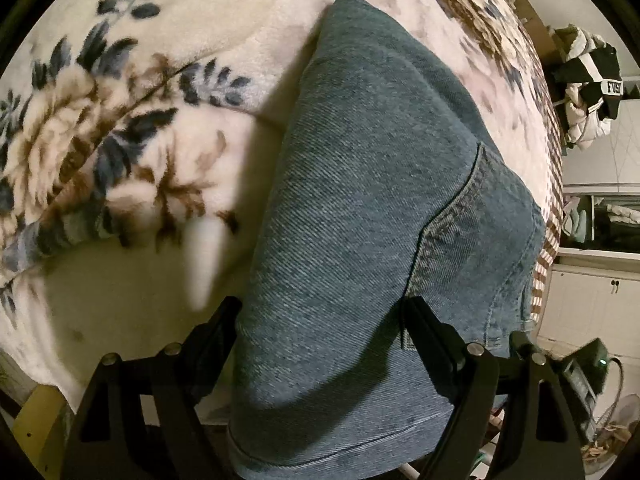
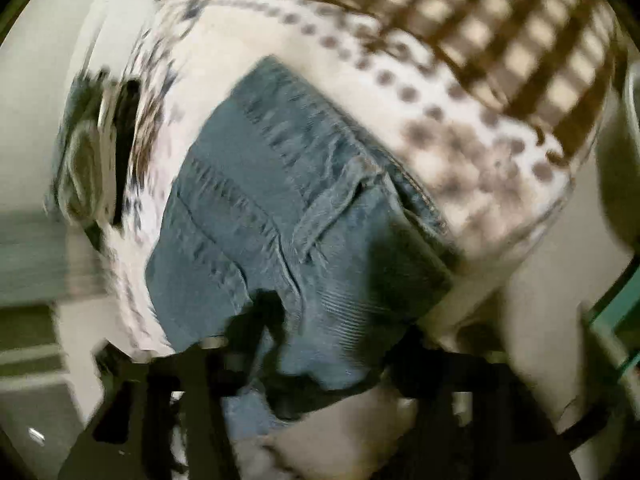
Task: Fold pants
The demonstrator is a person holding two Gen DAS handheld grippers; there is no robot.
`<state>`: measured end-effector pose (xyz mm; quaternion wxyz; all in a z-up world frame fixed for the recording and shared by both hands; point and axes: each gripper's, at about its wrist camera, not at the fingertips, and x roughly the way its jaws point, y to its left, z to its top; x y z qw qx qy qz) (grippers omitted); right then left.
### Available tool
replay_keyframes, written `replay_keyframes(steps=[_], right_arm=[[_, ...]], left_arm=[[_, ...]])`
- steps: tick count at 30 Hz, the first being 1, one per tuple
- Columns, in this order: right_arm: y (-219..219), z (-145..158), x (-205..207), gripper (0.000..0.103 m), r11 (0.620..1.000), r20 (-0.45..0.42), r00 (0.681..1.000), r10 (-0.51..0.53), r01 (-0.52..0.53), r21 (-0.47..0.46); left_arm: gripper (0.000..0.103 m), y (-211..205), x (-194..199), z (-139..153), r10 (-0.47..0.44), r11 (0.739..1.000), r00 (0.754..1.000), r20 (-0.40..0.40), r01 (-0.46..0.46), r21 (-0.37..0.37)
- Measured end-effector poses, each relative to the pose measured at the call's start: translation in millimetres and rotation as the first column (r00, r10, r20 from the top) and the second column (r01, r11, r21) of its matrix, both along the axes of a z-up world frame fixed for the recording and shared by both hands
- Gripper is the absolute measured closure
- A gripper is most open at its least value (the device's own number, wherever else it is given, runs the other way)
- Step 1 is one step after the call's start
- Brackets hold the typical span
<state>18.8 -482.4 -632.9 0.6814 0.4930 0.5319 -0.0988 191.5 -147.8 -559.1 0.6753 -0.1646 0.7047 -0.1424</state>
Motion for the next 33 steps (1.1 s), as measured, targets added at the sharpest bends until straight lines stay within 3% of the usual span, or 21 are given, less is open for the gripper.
replay_keyframes(steps=[5,8,10,13,15,17,18,20,23,26,28,29,33], right_arm=[[7,31,2,0.073,0.996,0.018,1.0,0.022,-0.02,-0.084],[13,54,5,0.073,0.978,0.04,0.995,0.093,-0.084,-0.19],[16,47,12,0.073,0.955,-0.01,0.987,0.161,-0.158,-0.252],[6,24,15,0.061,0.963,-0.093,0.973,0.211,-0.224,-0.152],[-7,29,7,0.054,0.975,-0.06,0.977,0.204,-0.209,-0.076],[-16,42,0,0.047,0.975,-0.033,0.977,0.209,-0.211,-0.067],[-20,46,-2,0.038,0.975,-0.015,0.977,0.214,-0.214,-0.057],[-29,52,-1,0.03,0.971,-0.01,0.977,0.212,-0.212,-0.111],[-40,37,12,0.026,0.969,-0.004,0.975,0.221,-0.22,-0.116],[-47,3,37,0.026,0.972,-0.002,0.974,0.227,-0.227,-0.056],[-49,-19,55,0.019,0.968,0.002,0.968,0.251,-0.251,-0.01],[-48,-20,60,0.013,0.967,0.022,0.967,0.255,-0.255,0.004],[-35,-22,63,0.015,0.931,0.113,0.939,0.326,-0.34,0.136]], left_arm=[[0.02,2,-2,1,-0.003,1.0,1.0,-0.004,0.003,-0.02],[0.02,0,-6,4,-0.007,0.999,1.0,-0.008,0.007,-0.035],[0.02,-2,-9,2,-0.011,0.999,1.0,-0.011,0.01,-0.03],[0.021,-1,-11,0,-0.005,1.0,1.0,-0.023,0.005,-0.026],[0.021,0,-11,1,-0.004,0.999,1.0,-0.023,0.004,-0.033],[0.021,1,-10,3,-0.005,0.999,1.0,-0.024,0.004,-0.039],[0.021,1,-9,4,-0.006,0.999,1.0,-0.021,0.005,-0.042],[0.021,2,-5,6,-0.003,0.999,1.0,-0.006,0.003,-0.045],[0.021,0,3,5,0.005,0.999,1.0,0.005,-0.004,-0.051],[0.021,-1,10,2,0.002,0.998,1.0,0.014,-0.002,-0.056],[0.02,-3,14,1,-0.013,0.998,1.0,0.023,0.014,-0.059],[0.02,-4,15,0,-0.021,0.998,0.999,0.026,0.023,-0.062],[0.02,-4,18,-4,-0.028,0.996,0.999,0.033,0.03,-0.081]])
